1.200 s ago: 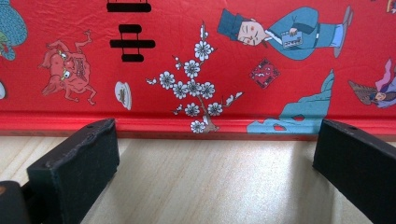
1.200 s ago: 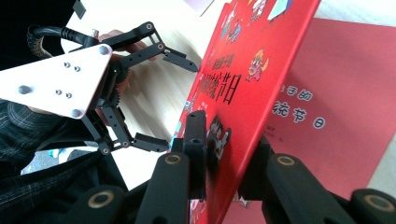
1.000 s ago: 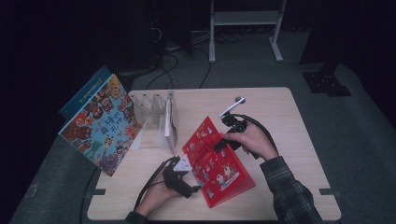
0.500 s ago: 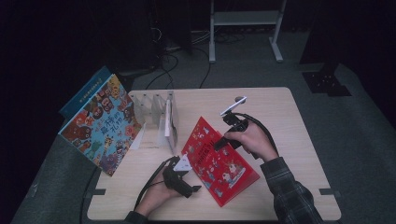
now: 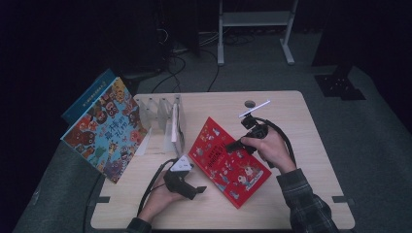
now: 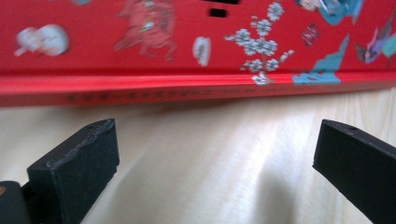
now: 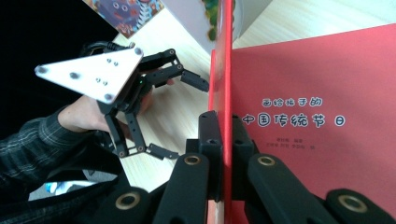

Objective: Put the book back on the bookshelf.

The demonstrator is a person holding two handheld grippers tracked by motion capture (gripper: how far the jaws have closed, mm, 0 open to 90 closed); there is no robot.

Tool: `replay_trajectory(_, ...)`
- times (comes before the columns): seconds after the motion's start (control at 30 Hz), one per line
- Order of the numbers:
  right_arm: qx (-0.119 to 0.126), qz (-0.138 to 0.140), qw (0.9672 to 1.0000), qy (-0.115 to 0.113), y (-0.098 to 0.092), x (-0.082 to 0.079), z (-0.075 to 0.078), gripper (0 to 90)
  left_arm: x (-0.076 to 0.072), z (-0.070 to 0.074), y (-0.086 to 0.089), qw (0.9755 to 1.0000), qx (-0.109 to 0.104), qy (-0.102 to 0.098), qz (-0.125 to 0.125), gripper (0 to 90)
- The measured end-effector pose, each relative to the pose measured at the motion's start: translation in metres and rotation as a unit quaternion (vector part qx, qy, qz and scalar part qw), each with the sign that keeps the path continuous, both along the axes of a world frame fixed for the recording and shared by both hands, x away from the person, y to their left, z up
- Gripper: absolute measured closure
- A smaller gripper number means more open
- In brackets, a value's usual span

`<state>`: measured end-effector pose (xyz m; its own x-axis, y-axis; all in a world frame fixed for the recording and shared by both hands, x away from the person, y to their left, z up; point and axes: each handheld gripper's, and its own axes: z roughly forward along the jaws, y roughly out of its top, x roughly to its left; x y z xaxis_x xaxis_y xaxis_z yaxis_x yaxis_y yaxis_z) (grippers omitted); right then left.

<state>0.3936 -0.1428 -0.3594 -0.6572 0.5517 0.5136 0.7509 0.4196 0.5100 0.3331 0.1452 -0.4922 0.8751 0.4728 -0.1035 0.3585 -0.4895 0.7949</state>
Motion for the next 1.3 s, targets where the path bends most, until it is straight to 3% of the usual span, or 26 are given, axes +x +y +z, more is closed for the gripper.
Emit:
replay_trajectory(0.1, 0.013, -0.001, 0.9999, -0.009, -0.005, -0.002, 0.005, 87.7, 0.007, 0.007, 0.005, 0.9995, -0.029, 0.002, 0.01, 0.0)
replay_trajectory(0.4, 0.041, 0.0, 0.9988, -0.028, -0.019, -0.009, 0.02, 87.6, 0.023, 0.024, -0.002, 0.9976, -0.069, 0.01, 0.005, 0.0)
replay_trajectory(0.67, 0.052, 0.011, 0.9977, -0.042, -0.024, -0.018, 0.032, 87.7, 0.021, 0.03, -0.011, 0.9923, -0.121, 0.025, -0.008, 0.0)
replay_trajectory(0.87, 0.068, 0.02, 0.9959, -0.057, -0.032, -0.028, 0.047, 87.6, 0.015, 0.049, -0.016, 0.9905, -0.134, 0.022, -0.024, 0.0)
replay_trajectory(1.0, 0.09, 0.039, 0.9932, -0.062, -0.033, -0.035, 0.056, 87.6, 0.013, 0.063, -0.022, 0.9925, -0.116, 0.017, -0.034, 0.0)
replay_trajectory(1.1, 0.096, 0.045, 0.9916, -0.075, -0.034, -0.038, 0.059, 87.5, 0.015, 0.071, -0.017, 0.9903, -0.134, 0.012, -0.033, 1.3)
replay_trajectory(1.3, 0.12, 0.061, 0.9864, -0.093, -0.039, -0.043, 0.055, 87.5, 0.017, 0.087, -0.003, 0.9842, -0.173, 0.006, -0.039, 13.2)
